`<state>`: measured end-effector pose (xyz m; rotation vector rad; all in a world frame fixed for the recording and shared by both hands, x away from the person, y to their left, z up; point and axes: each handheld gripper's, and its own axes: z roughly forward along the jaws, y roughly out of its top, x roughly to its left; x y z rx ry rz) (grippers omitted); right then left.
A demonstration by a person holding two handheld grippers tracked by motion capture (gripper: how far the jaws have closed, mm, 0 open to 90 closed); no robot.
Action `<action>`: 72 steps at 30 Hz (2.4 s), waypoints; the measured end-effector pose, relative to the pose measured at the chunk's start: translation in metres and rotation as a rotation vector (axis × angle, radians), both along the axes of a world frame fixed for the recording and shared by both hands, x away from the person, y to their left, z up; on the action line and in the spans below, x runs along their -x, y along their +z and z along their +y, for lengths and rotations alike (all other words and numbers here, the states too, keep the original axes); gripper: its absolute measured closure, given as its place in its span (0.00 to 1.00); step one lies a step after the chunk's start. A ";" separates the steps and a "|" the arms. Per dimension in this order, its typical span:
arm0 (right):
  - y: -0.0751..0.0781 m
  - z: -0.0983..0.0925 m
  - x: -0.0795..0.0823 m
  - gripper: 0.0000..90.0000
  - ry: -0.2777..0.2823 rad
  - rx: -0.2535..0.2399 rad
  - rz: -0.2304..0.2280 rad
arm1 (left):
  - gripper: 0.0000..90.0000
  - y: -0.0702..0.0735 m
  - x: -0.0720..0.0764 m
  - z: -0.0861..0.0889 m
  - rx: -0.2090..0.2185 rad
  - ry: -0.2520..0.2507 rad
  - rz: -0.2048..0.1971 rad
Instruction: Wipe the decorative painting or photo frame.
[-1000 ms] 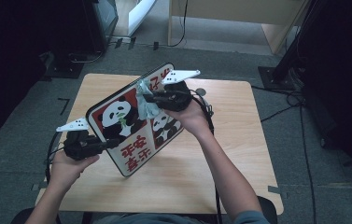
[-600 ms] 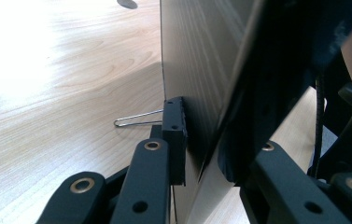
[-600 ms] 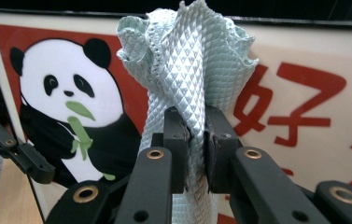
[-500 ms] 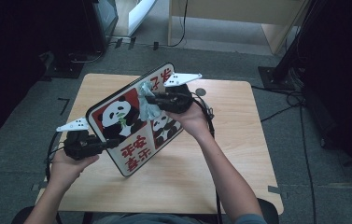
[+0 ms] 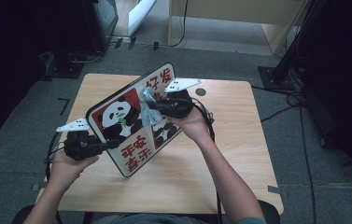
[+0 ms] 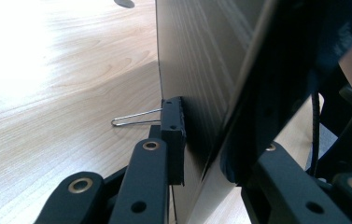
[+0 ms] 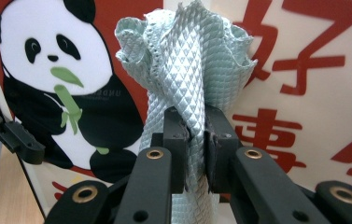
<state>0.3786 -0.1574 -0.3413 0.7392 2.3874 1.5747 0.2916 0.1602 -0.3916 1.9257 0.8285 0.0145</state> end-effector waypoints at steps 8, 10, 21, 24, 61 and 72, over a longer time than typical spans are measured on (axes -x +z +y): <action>-0.007 -0.002 0.001 0.91 -0.004 0.013 0.016 | 0.85 0.000 0.000 0.000 0.002 -0.002 0.002; -0.008 -0.002 0.001 0.91 -0.005 0.018 0.018 | 0.85 0.000 0.000 0.000 0.003 -0.002 0.002; -0.019 -0.006 0.001 0.91 -0.005 0.015 0.046 | 0.85 0.000 -0.001 0.000 0.003 -0.007 0.002; -0.022 -0.007 0.001 0.91 -0.003 0.014 0.057 | 0.85 0.000 -0.001 0.001 0.004 -0.009 0.002; -0.059 -0.014 0.009 0.90 -0.026 0.074 0.110 | 0.85 0.000 -0.002 0.001 0.004 -0.018 -0.001; -0.069 -0.015 0.012 0.90 -0.029 0.083 0.125 | 0.84 -0.001 -0.002 0.001 0.006 -0.018 -0.001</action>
